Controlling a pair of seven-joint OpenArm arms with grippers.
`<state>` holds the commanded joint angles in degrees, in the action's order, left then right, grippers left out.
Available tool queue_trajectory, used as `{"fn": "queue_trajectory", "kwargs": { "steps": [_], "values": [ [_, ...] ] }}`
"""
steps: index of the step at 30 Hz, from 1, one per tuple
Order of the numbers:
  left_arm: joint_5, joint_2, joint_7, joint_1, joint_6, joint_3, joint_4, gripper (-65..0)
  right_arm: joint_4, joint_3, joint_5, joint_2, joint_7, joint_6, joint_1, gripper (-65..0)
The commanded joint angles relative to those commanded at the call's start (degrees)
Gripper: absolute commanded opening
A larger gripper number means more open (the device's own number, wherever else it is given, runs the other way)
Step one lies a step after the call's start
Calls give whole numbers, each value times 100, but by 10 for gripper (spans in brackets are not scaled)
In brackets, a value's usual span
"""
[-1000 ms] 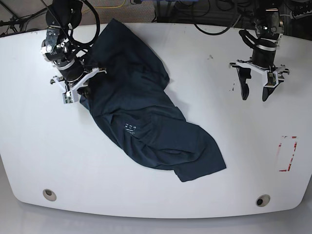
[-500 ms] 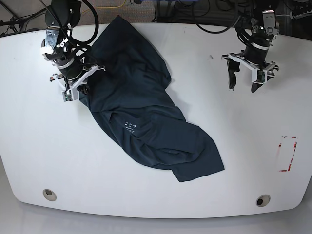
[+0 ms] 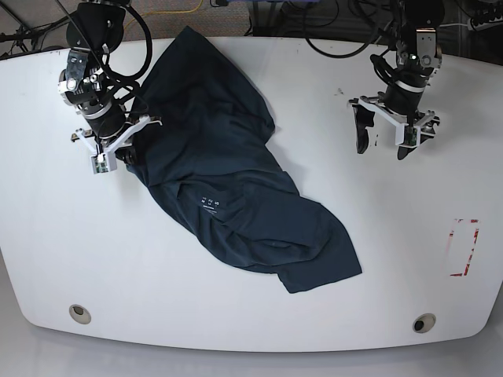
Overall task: Fold the T-shirt properly
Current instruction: 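Move the left gripper down toward the T-shirt's hem corner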
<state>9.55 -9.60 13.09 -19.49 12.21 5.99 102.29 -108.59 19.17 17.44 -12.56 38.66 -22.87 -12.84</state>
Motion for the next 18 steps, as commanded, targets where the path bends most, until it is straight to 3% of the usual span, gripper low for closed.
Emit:
{"fn": "queue_trajectory", "kwargs": {
  "steps": [7,11,13,18],
  "values": [
    [28,-39,384,274,43,-179,227,-306,-38,23,14,-44,17,24,112,-650],
    [70,-33,526,428,48,-203,303,-319,-55,24,14,-39,22,17,137,-650],
    [106,-39,635,663,-71,-122,224,-329,-16,16,19,31,18,1,36,-650],
    [114,26,721,1038,-55,-80,-19,-300,-18,-8,10,61,14,-8,-17,-650]
  ]
}}
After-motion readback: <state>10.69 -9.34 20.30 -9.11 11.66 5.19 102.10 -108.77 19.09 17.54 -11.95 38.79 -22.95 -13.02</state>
